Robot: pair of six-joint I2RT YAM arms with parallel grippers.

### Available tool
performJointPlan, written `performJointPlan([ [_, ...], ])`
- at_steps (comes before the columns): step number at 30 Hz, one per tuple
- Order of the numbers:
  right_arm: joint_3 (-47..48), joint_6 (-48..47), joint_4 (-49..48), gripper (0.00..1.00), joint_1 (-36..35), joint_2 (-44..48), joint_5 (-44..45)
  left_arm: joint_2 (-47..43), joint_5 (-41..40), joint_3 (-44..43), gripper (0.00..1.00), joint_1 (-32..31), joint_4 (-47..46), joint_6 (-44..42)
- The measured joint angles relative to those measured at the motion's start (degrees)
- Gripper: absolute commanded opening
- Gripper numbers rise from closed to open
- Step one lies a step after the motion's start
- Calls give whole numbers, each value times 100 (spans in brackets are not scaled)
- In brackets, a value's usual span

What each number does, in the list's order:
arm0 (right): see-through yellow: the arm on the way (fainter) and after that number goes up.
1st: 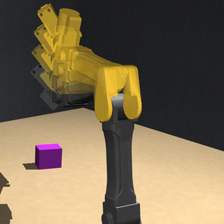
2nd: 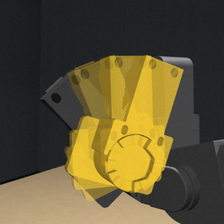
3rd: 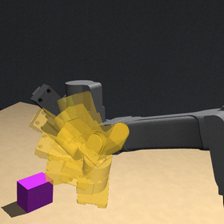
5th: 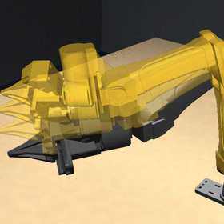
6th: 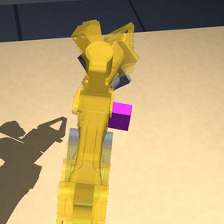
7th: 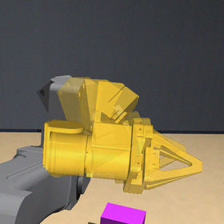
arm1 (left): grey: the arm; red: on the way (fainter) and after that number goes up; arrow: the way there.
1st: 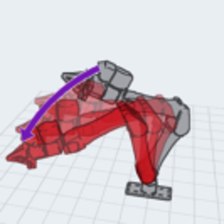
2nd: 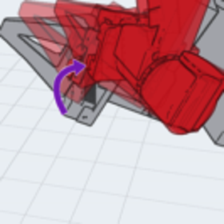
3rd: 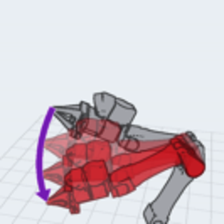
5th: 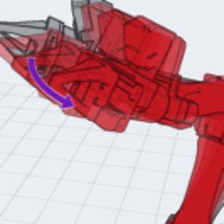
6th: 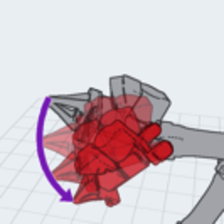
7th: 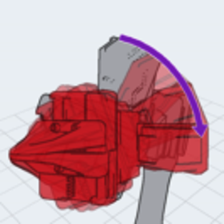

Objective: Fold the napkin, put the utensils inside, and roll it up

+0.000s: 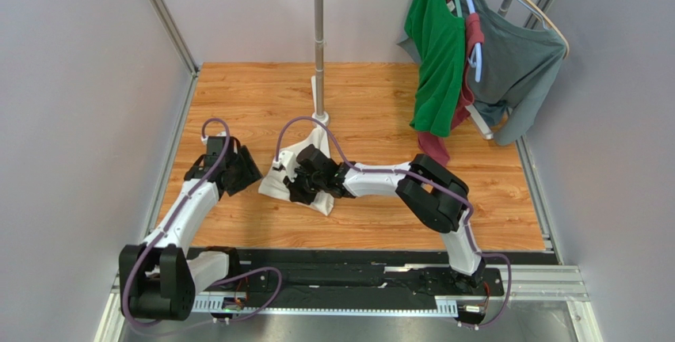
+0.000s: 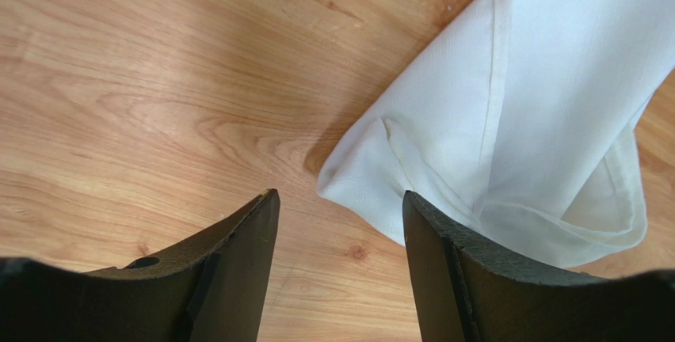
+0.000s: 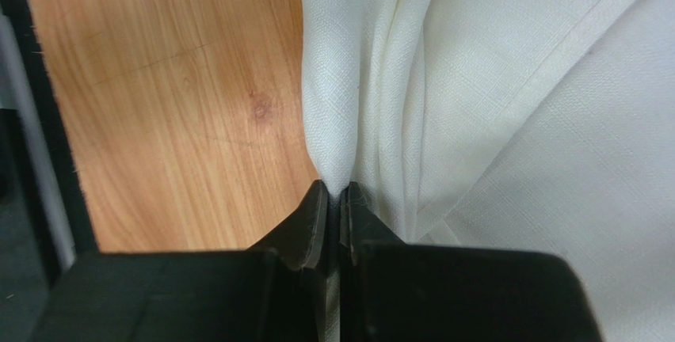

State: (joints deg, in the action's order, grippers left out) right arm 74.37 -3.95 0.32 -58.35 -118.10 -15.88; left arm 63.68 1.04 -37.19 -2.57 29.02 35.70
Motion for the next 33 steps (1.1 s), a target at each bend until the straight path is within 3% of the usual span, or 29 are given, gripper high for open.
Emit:
performJointPlan([
  [9, 323, 973, 293, 0, 693, -361, -1871, -966, -37, 505, 66, 0, -262, 7],
  [23, 774, 2072, 216, 0, 1405, -1174, -3899, -1062, 929, 1143, 64, -15, -1379, -219],
  [33, 1029, 2658, 81, 0, 1674, -1613, -4693, -568, 933, 1145, 54, -92, -1523, -264],
])
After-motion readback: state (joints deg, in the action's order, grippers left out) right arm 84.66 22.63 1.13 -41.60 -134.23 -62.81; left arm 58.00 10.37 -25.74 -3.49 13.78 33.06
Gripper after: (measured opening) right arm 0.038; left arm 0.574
